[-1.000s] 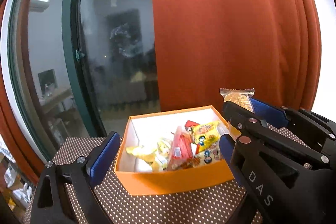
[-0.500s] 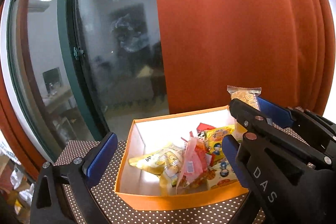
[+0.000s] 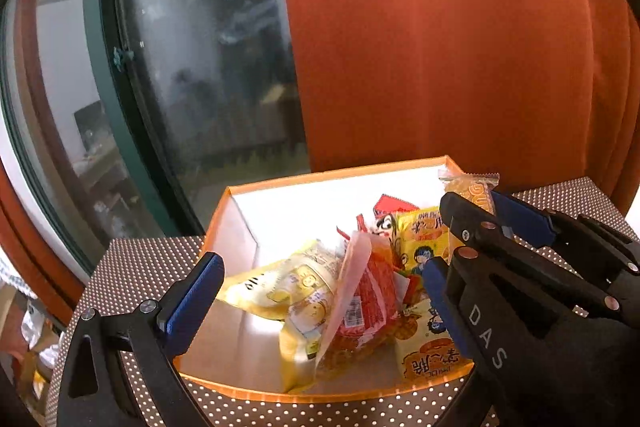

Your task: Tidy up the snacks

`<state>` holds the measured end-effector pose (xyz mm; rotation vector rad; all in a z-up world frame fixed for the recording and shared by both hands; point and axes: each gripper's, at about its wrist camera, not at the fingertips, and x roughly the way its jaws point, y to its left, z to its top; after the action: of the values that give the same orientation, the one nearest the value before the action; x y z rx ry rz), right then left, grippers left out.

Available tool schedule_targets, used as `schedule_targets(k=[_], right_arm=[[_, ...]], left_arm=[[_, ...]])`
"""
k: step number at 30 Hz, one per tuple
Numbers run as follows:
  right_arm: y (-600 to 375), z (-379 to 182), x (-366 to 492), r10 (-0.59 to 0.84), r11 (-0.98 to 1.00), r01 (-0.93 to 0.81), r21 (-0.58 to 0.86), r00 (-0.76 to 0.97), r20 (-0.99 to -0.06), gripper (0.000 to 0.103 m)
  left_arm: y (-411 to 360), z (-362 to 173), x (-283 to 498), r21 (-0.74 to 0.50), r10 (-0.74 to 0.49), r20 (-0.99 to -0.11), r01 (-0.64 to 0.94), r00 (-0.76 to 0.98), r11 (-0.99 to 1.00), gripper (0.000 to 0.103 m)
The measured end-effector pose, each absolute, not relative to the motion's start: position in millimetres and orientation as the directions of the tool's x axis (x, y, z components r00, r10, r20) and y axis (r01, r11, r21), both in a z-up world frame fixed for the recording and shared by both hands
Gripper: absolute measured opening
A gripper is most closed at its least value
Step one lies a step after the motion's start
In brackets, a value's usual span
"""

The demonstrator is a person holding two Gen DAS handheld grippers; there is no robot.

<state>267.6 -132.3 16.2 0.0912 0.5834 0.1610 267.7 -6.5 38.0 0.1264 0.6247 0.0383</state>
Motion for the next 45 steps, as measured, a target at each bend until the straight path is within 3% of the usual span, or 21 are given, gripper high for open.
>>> schedule_targets(k=[15, 17, 19, 21, 27, 32, 45], right_arm=[[-129, -29, 298, 0.129, 0.992, -0.084, 0.099, 0.720, -0.682, 0.033], [-128, -28, 297, 0.125, 0.992, -0.086, 0.090, 0.717, -0.685, 0.040], [-126, -26, 295, 0.121, 0.993, -0.090, 0.081, 0.724, -0.679, 0.071], [-125, -22, 287, 0.123, 0.992, -0.089, 0.085, 0.747, -0.653, 0.078], [-122, -12, 268, 0.117, 0.993, -0.085, 0.080, 0.759, -0.640, 0.079], [-125, 5, 246, 0.130, 0.991, -0.086, 0.101, 0.770, -0.625, 0.086], [-136, 62, 151, 0.088, 0.996, -0.089, 0.021, 0.871, -0.483, 0.095]], left_arm=[[-2, -1, 293, 0.117, 0.060, -0.675, 0.025, 0.735, 0.993, 0.100], [-2, 0, 289, 0.119, 0.062, -0.671, 0.025, 0.739, 0.993, 0.100], [2, 3, 285, 0.109, 0.057, -0.665, 0.021, 0.745, 0.994, 0.100], [6, 7, 279, 0.104, 0.051, -0.660, 0.024, 0.749, 0.994, 0.100], [18, 19, 254, 0.076, 0.037, -0.637, 0.015, 0.770, 0.997, 0.100], [26, 35, 229, 0.031, 0.011, -0.608, 0.010, 0.794, 0.999, 0.101], [42, 82, 142, 0.017, -0.020, -0.458, 0.031, 0.889, 0.999, 0.103]])
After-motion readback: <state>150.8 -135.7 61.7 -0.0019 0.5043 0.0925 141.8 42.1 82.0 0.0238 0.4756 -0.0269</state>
